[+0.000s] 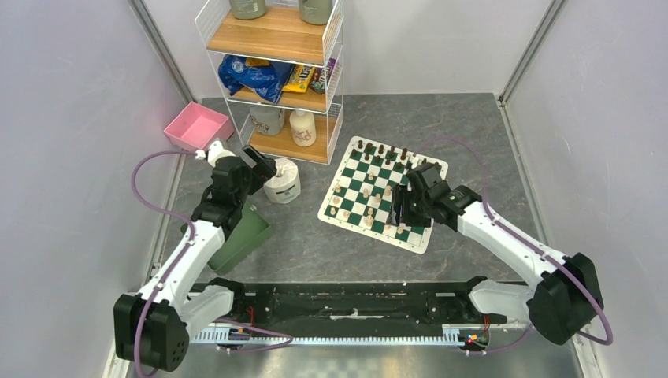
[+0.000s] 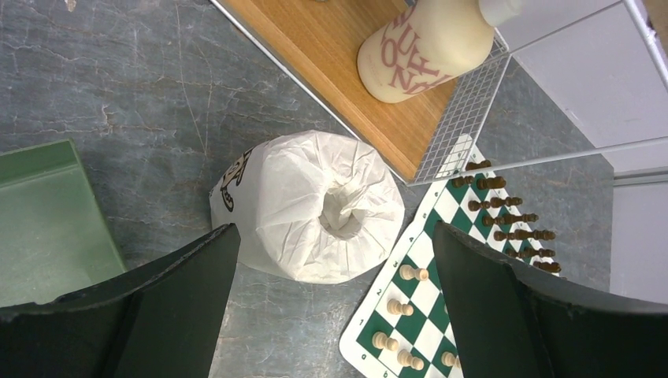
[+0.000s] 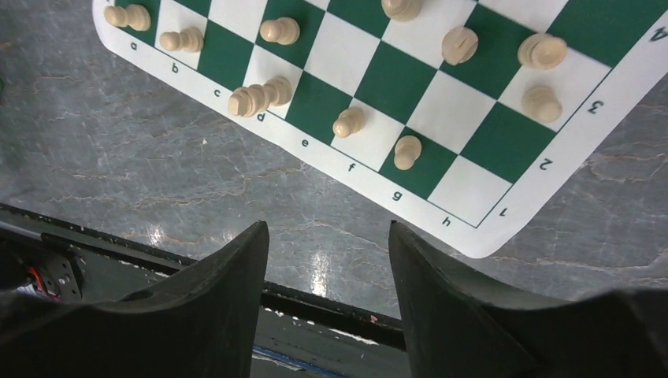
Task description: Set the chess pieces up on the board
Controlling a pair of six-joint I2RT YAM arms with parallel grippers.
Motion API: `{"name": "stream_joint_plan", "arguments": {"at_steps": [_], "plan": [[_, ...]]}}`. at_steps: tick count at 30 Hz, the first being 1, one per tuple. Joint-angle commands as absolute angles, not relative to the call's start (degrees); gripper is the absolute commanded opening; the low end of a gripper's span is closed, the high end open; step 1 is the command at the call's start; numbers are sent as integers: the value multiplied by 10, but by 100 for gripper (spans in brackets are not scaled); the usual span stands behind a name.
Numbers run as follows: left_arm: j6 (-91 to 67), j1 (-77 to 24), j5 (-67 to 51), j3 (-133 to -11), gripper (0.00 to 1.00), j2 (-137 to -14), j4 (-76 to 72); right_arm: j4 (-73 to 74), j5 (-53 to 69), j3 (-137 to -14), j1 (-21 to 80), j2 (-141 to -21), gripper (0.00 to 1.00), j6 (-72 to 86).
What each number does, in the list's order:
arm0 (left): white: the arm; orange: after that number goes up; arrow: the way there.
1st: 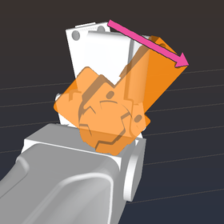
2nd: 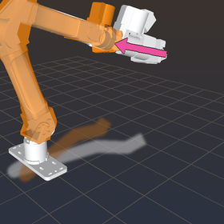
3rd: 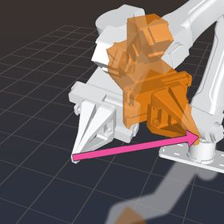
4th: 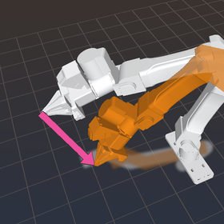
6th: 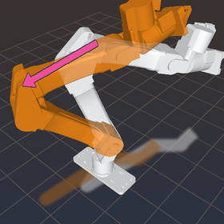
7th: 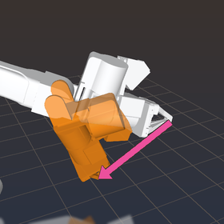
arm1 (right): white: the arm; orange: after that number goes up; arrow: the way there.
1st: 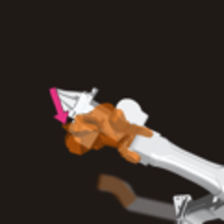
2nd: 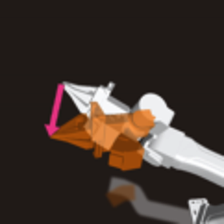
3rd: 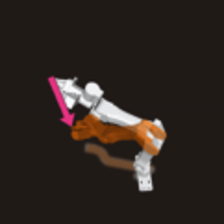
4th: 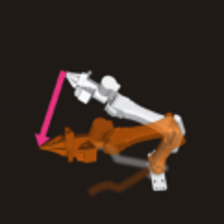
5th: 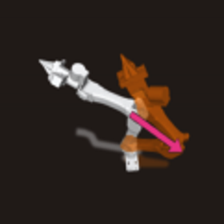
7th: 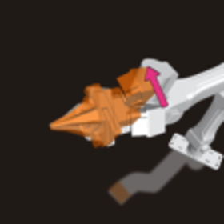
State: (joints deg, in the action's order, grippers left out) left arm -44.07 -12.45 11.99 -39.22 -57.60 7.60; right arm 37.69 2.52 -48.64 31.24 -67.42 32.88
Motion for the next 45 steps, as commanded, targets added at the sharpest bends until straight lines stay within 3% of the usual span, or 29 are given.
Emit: {"name": "stream_joint_plan", "arguments": {"at_steps": [1,10,11,12,19,20,21,26,37,45], "plan": [[-422,-120,139,-389,100,-558,40,382,4,-515,333,-704,63,329],[-406,-120,150,-385,100,-540,48,363,-6,-617,380,-773,56,322],[-406,-120,150,-384,100,-538,47,362,-8,-635,384,-734,56,319],[-405,-120,150,-383,100,-536,49,360,-11,-652,389,-797,55,314],[-404,-121,162,-376,100,-520,53,352,-24,-750,420,-911,49,280],[-402,-120,165,-377,100,-518,54,352,-28,-667,426,-929,48,297],[-400,-120,168,-378,100,-517,58,354,-37,-772,435,-942,48,297],[-391,-120,184,-385,100,-508,71,369,-68,-819,461,-1003,46,292],[-384,-119,194,-391,100,-505,80,401,-97,-867,487,-1081,45,282],[-382,-118,197,-390,100,-504,83,406,-106,-857,488,-1103,38,284]]}}
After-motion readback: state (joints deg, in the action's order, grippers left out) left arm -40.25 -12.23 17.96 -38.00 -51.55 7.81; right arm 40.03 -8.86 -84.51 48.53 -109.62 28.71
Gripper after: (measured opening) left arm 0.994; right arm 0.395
